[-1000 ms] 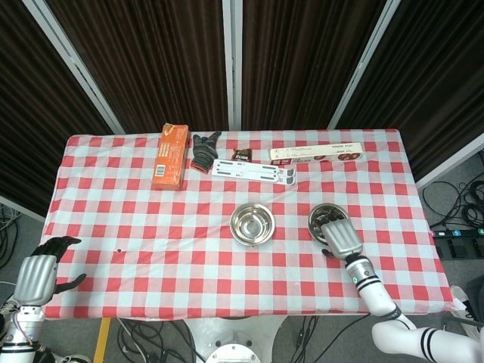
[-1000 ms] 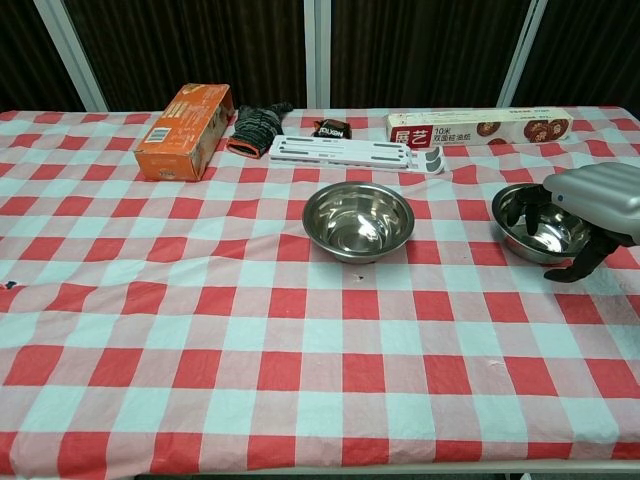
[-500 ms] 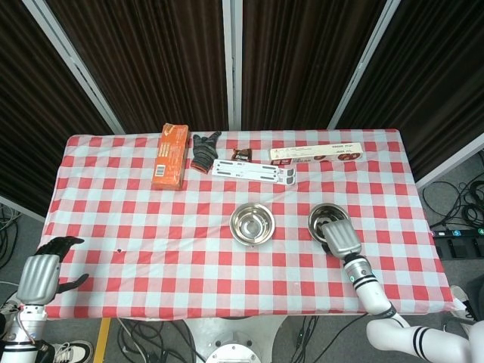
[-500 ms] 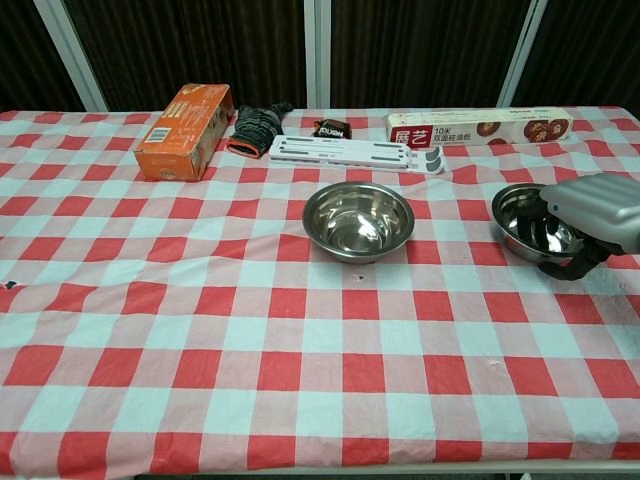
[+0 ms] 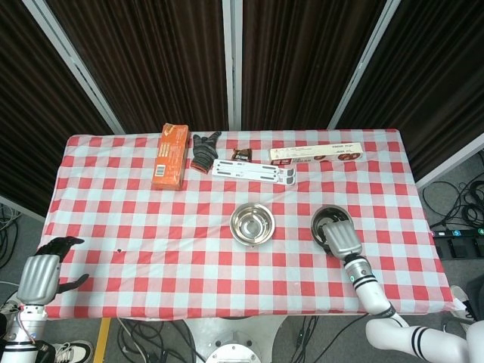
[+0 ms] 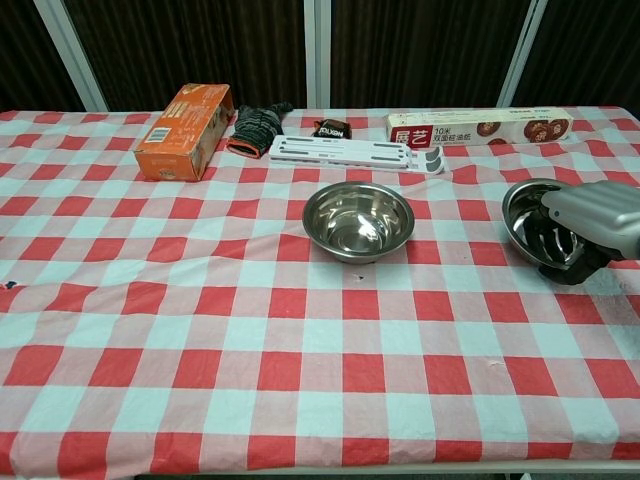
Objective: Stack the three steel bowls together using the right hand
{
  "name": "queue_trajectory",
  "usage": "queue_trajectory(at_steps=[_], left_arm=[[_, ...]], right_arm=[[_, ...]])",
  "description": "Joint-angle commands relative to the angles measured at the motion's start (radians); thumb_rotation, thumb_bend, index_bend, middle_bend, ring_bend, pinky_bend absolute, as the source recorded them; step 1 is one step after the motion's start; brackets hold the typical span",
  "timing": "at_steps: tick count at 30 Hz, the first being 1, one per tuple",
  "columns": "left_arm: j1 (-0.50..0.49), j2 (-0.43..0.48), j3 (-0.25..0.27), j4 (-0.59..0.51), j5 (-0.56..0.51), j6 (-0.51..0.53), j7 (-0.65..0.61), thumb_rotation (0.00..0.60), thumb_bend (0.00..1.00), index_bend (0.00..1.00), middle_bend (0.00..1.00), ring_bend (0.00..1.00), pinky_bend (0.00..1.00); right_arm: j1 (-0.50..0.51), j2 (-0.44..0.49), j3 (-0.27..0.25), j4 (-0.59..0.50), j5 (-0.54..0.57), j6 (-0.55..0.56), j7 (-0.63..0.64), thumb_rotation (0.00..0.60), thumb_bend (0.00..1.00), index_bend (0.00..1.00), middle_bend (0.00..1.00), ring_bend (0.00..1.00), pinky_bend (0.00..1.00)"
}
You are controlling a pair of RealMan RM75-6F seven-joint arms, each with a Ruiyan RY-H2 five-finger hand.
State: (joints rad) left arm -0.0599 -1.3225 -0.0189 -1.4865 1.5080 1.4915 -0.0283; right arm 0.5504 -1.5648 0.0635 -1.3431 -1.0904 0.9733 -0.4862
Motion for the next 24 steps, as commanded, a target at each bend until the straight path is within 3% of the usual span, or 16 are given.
queue_trajectory(at_steps=[1, 12, 24], left_arm=[[-0.001, 0.001, 0.000, -0.001, 0.001, 0.000, 0.000, 0.600, 0.12, 0.34, 0.38, 0.26, 0.34], [-0.002, 0.002, -0.004, -0.006, -0.002, 0.001, -0.001, 0.600, 0.12, 0.34, 0.38, 0.26, 0.34], [0.003, 0.008, -0.008, 0.001, -0.014, 0.004, -0.014, 0.600, 0.12, 0.34, 0.38, 0.26, 0.34]], right_arm=[[-0.001, 0.003, 0.002, -0.005, -0.006, 0.007, 0.001, 0.600, 0.38, 0.65, 0.62, 0.51, 0.63], [0.016, 0.046, 0.038, -0.107, -0.074, 0.068, -0.004, 0.600, 0.40, 0.66, 0.62, 0.51, 0.64], [0.138, 0.015, 0.111, -0.262, -0.098, 0.047, -0.140, 0.600, 0.40, 0.66, 0.62, 0.52, 0.65]])
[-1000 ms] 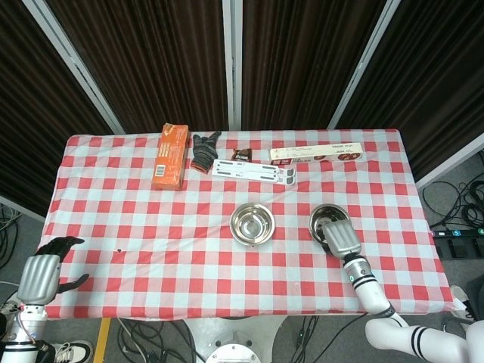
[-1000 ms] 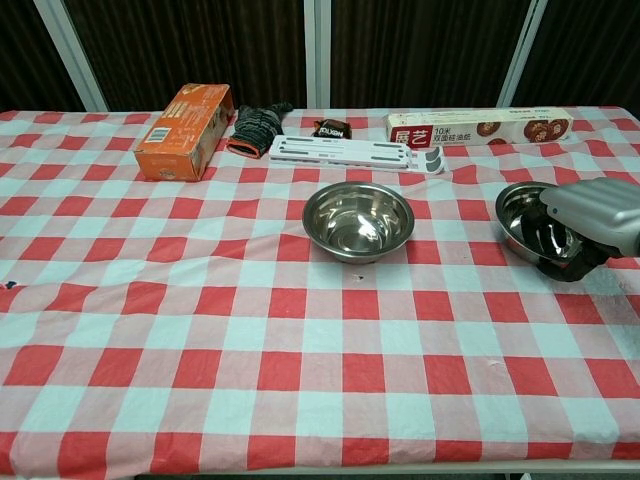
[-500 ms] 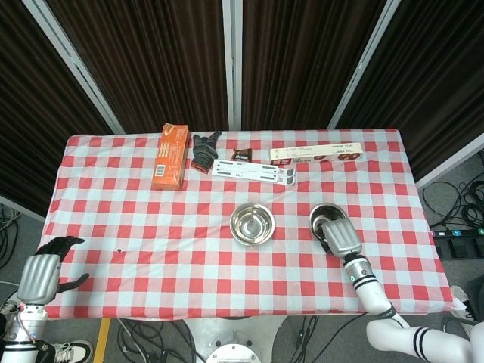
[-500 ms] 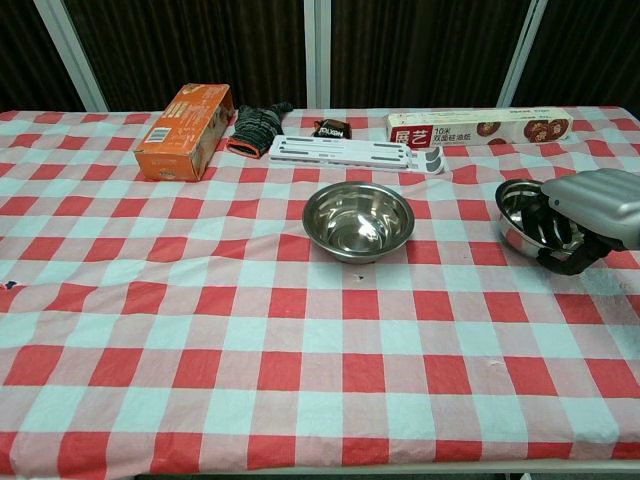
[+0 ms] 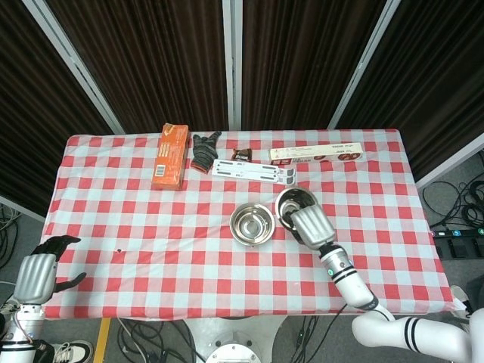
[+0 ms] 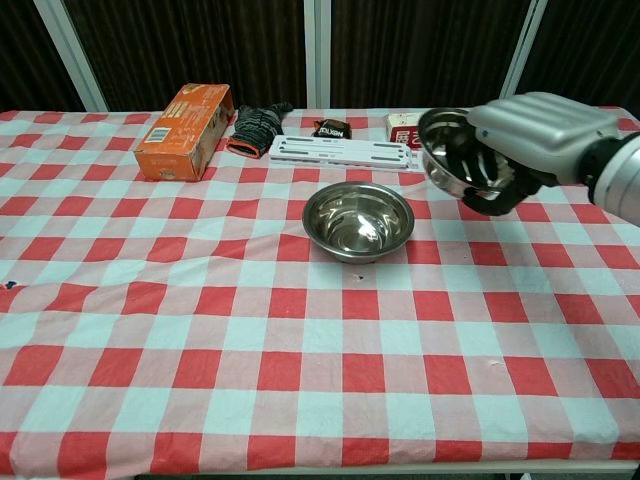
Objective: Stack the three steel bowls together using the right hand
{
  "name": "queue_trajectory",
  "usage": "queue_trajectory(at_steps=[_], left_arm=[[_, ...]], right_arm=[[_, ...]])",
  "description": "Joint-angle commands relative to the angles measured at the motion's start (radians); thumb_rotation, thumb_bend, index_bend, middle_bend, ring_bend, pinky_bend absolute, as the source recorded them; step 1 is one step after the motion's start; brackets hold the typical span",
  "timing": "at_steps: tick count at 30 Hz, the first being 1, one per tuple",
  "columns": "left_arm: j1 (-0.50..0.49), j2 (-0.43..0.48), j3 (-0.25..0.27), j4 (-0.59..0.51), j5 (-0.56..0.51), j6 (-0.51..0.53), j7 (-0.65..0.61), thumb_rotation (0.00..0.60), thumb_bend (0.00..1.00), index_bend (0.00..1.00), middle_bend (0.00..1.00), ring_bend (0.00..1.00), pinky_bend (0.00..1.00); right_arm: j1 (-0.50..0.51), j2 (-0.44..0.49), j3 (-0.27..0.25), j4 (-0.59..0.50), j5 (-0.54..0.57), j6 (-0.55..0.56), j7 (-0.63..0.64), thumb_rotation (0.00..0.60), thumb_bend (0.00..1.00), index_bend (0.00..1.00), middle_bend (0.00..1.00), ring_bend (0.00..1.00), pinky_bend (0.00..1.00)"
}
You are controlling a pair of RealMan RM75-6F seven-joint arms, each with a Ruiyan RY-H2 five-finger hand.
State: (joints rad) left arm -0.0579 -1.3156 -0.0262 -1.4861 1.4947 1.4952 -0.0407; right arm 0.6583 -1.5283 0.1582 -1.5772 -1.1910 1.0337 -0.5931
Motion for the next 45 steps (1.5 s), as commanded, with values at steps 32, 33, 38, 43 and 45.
queue_trajectory(at_steps=[32, 33, 38, 43, 45], left_arm=[[0.005, 0.014, -0.005, 0.015, -0.001, 0.006, -0.039, 0.600, 0.12, 0.34, 0.38, 0.26, 0.34], [0.004, 0.015, -0.006, 0.012, 0.001, 0.008, -0.037, 0.600, 0.12, 0.34, 0.38, 0.26, 0.34], [0.000, 0.014, -0.008, 0.001, 0.013, 0.015, -0.035, 0.600, 0.12, 0.34, 0.38, 0.26, 0.34], [-0.007, 0.004, 0.005, 0.005, 0.044, 0.017, -0.039, 0.600, 0.12, 0.34, 0.38, 0.26, 0.34], [-0.007, 0.001, 0.011, 0.004, 0.056, 0.020, -0.040, 0.600, 0.12, 0.34, 0.38, 0.26, 0.34]], right_arm=[[0.109, 0.068, 0.002, -0.116, 0.074, -0.058, -0.017, 0.600, 0.00, 0.01, 0.10, 0.00, 0.06], [0.094, 0.091, -0.004, -0.137, 0.066, -0.031, -0.026, 0.600, 0.00, 0.01, 0.10, 0.00, 0.05], [-0.050, 0.244, -0.076, -0.270, 0.049, 0.163, -0.062, 0.600, 0.00, 0.01, 0.09, 0.00, 0.03], [-0.228, 0.361, -0.186, -0.337, 0.009, 0.339, -0.020, 0.600, 0.00, 0.01, 0.07, 0.00, 0.00], [-0.284, 0.381, -0.223, -0.336, -0.022, 0.383, 0.017, 0.600, 0.00, 0.01, 0.07, 0.00, 0.00]])
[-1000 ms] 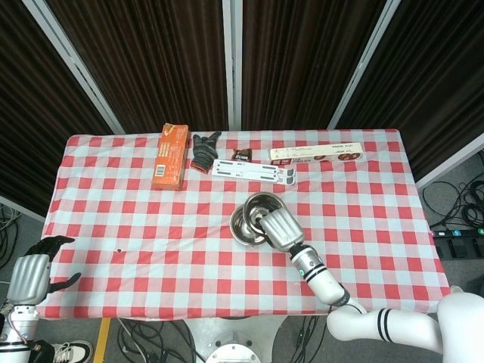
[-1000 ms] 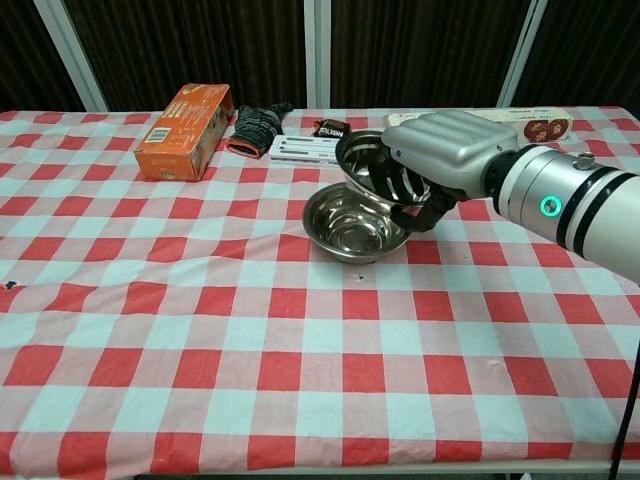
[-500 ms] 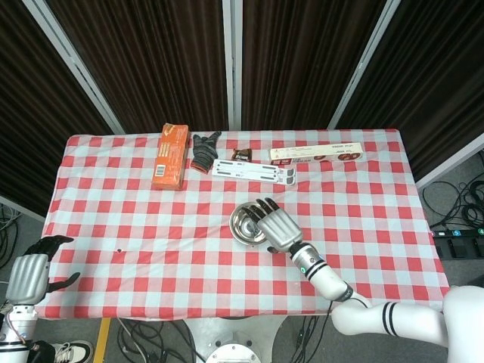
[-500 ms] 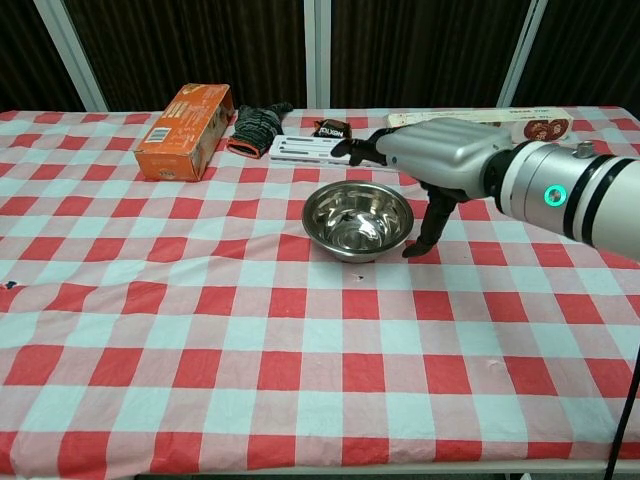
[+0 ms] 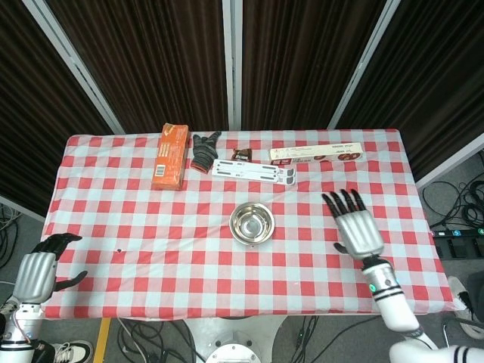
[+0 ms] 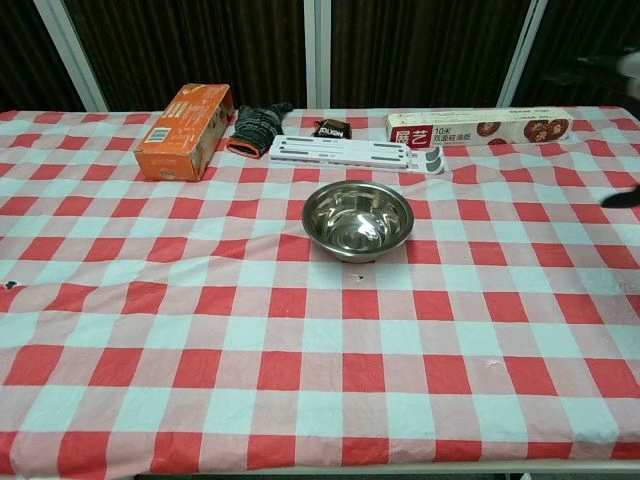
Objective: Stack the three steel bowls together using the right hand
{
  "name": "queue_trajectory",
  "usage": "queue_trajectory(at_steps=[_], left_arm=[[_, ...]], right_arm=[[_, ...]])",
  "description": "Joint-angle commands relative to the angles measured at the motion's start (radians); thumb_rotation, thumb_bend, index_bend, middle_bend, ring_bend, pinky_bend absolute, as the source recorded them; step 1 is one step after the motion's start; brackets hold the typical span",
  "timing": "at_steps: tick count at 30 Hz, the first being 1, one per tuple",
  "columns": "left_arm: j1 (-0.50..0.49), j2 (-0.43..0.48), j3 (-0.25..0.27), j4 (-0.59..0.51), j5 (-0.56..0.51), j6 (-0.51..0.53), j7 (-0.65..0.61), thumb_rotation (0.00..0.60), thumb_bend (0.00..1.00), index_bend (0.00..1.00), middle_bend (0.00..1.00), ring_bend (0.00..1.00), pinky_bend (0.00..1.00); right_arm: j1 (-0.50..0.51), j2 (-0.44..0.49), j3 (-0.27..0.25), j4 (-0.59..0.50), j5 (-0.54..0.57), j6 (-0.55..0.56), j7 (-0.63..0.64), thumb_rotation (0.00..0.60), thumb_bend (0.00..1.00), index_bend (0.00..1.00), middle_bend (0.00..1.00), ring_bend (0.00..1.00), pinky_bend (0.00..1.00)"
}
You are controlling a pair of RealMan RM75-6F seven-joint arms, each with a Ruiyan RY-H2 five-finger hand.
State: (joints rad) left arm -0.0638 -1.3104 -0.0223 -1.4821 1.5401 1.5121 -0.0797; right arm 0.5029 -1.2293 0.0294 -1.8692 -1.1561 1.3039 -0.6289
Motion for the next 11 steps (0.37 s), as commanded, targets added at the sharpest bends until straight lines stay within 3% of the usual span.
queue_trajectory(at_steps=[1, 6, 11], left_arm=[[-0.001, -0.005, 0.010, 0.000, 0.017, 0.006, -0.001, 0.600, 0.12, 0.34, 0.38, 0.26, 0.34], [-0.003, -0.007, 0.015, -0.001, 0.031, 0.012, -0.002, 0.600, 0.12, 0.34, 0.38, 0.26, 0.34], [-0.004, -0.001, 0.016, -0.011, 0.041, 0.019, 0.008, 0.600, 0.13, 0.34, 0.38, 0.26, 0.34]], right_arm=[[-0.154, 0.087, -0.113, -0.038, -0.078, 0.133, 0.071, 0.600, 0.00, 0.01, 0.07, 0.00, 0.00], [-0.264, 0.071, -0.191, 0.037, -0.191, 0.211, 0.136, 0.600, 0.00, 0.01, 0.07, 0.00, 0.00], [-0.312, 0.039, -0.179, 0.120, -0.249, 0.245, 0.239, 0.600, 0.00, 0.01, 0.09, 0.00, 0.00]])
